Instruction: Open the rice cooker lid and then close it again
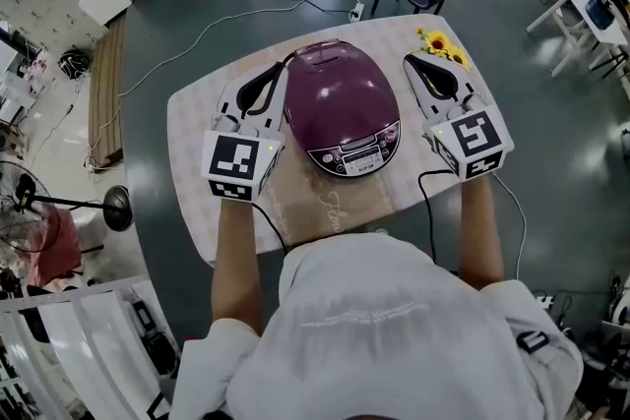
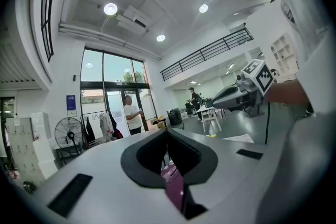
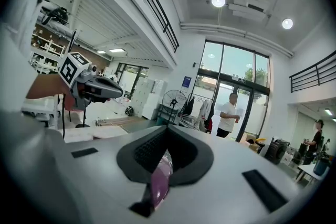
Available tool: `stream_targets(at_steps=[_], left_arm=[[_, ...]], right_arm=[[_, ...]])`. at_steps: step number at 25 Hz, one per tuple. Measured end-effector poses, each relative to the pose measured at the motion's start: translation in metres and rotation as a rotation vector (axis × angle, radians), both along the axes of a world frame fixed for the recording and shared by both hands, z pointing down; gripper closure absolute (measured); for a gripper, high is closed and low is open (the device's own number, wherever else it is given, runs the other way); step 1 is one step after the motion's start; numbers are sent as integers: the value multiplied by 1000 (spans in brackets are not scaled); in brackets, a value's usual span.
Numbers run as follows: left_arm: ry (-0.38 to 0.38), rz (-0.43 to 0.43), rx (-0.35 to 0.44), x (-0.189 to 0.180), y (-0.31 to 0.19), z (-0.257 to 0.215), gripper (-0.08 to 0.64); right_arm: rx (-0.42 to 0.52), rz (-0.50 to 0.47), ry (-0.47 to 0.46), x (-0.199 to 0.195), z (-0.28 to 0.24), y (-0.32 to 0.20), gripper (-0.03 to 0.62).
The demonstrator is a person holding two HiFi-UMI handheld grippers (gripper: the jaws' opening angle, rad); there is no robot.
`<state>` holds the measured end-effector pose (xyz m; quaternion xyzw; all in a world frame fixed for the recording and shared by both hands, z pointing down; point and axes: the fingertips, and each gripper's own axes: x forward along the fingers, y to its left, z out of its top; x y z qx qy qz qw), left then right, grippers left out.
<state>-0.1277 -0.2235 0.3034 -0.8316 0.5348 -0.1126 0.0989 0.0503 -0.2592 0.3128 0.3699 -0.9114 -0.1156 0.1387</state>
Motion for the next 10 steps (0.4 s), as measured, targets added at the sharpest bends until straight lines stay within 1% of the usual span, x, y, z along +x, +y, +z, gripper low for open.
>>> stream_targets(at_steps=[10], left_arm=[[-1,12,-30,1,7,15,543]], right_arm=[[-19,-7,15,-4,11,6,566]])
